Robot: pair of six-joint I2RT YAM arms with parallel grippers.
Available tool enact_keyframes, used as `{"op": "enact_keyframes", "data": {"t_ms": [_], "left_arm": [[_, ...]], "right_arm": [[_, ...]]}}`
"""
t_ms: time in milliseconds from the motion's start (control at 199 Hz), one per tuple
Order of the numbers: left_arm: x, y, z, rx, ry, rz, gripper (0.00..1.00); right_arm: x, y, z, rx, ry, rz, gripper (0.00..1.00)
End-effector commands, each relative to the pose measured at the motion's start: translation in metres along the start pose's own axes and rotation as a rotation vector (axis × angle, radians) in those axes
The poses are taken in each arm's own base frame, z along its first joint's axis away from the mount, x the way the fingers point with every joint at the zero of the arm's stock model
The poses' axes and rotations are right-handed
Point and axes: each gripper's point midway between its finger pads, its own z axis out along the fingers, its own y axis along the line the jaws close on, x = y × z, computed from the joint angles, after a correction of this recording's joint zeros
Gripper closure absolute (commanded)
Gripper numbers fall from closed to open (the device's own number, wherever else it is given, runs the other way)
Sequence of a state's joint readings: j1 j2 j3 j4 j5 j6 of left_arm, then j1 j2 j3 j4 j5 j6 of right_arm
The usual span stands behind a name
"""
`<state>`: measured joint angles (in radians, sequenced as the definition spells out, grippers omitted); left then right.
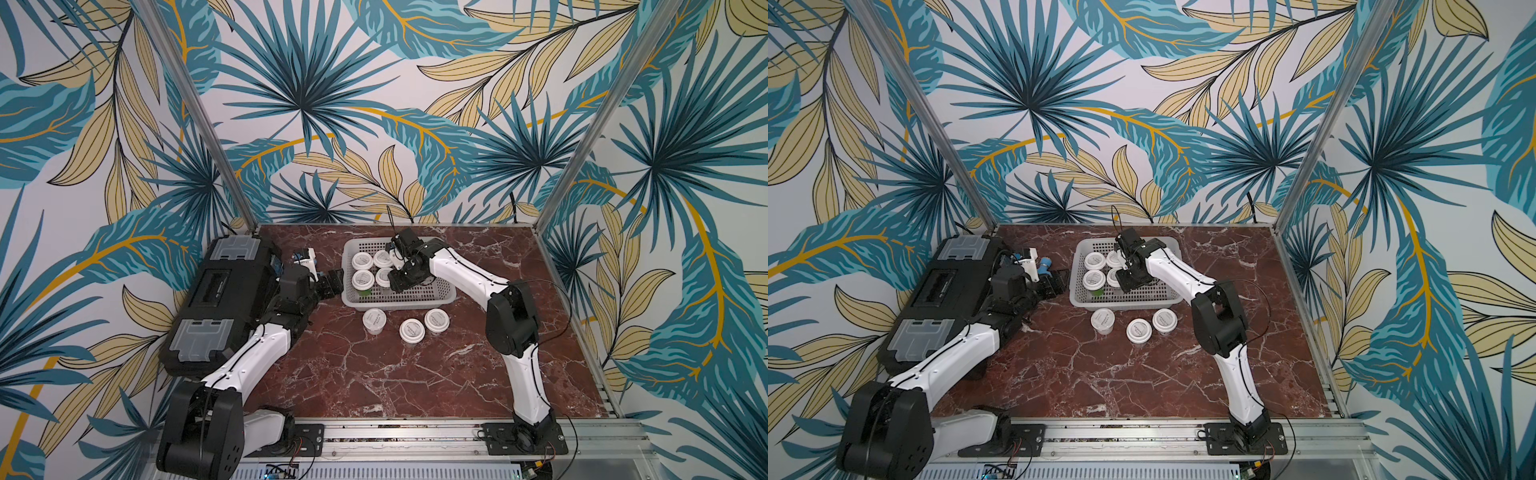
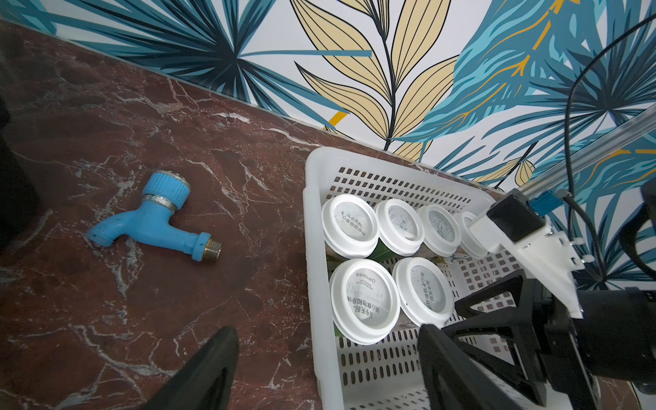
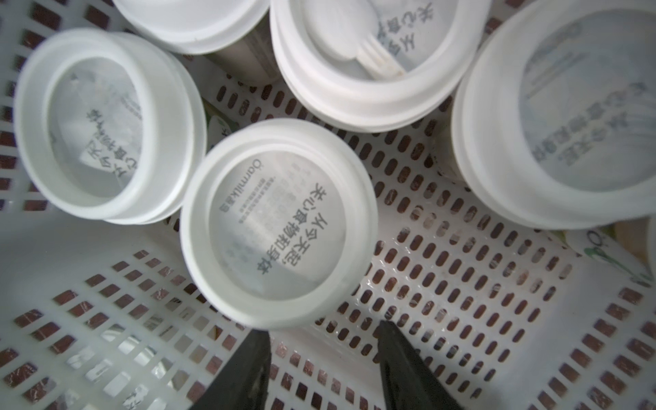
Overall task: Put the yogurt in the basket
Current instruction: Place the yogurt in the basket.
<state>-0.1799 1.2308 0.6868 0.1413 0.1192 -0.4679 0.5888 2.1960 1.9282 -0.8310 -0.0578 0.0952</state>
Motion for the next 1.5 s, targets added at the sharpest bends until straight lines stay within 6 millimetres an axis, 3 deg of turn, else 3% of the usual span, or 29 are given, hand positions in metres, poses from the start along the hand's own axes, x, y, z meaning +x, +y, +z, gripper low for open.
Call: {"op": "enact_keyframes", "data": {"t_ms": [0,352,911,1293,1500], "left_arm": [[0.0,-0.001,0.0,0.003,-0.002,0.017,0.17],[0.0,-0.001,0.0,0.005,-0.002,0.017,0.17],[0.0,-0.003,0.0,0.006,-0.002,0.021,0.17],[0.0,-0.003,0.001,0.004,0.0,0.025,0.17],[0.0,-0.004,0.0,0.005,0.001,0.026,0.17]], "right_arm": [[0.005,0.003,0.013,-0.009,0.022,0.011,0.46],[0.016,0.0,0.011,0.003,0.03,0.002,0.46],[0.005,-0.007,-0.034,0.018,-0.082,0.007,0.46],[-0.012,-0.007,-0.026,0.016,-0.113,0.016,0.46],[-0.01,-0.006,-0.014,0.007,-0.093,0.019,0.45]]}}
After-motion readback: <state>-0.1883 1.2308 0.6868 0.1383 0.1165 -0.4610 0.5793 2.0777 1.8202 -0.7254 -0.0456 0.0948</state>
